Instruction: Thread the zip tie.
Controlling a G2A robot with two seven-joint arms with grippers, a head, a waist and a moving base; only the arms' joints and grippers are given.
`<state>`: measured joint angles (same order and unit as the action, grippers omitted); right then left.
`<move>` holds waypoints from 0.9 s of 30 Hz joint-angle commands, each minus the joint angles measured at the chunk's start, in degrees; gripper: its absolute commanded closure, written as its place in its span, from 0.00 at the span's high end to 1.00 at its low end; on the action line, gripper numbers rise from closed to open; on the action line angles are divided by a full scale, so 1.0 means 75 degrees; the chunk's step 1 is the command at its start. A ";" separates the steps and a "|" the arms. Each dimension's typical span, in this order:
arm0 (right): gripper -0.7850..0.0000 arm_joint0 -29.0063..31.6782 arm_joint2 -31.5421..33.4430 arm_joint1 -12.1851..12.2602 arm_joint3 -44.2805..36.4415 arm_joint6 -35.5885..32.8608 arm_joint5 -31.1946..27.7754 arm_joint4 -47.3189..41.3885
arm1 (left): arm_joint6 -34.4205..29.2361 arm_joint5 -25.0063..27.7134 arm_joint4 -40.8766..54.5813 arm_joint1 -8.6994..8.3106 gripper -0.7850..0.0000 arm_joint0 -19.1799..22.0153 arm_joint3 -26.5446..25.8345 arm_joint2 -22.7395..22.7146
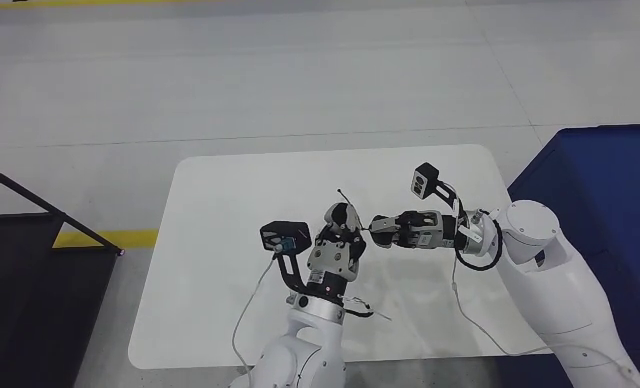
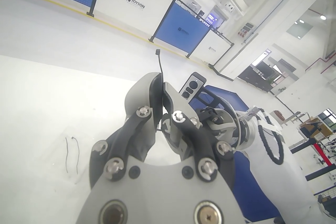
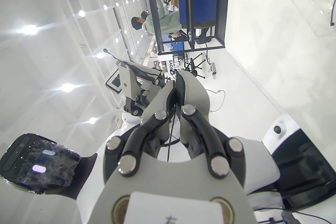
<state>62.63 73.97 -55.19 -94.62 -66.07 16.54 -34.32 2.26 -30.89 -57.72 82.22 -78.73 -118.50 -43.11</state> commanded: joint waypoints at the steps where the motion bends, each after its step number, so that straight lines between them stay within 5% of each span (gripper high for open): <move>1: 0.00 0.0000 0.0000 0.0000 0.0000 0.0000 0.0000 0.0000 | -0.0035 -0.0010 -0.0044 0.0024 0.00 0.0001 0.0038 -0.0007; 27: 0.00 0.0136 0.0095 0.0009 -0.0102 0.0264 -0.0237 -0.0172 | -0.0513 -0.0139 -0.0351 0.0343 0.00 0.0066 0.0313 -0.0107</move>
<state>63.67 74.69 -55.13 -95.40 -64.07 14.75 -35.61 -1.20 -32.07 -60.16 84.73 -78.27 -116.31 -43.98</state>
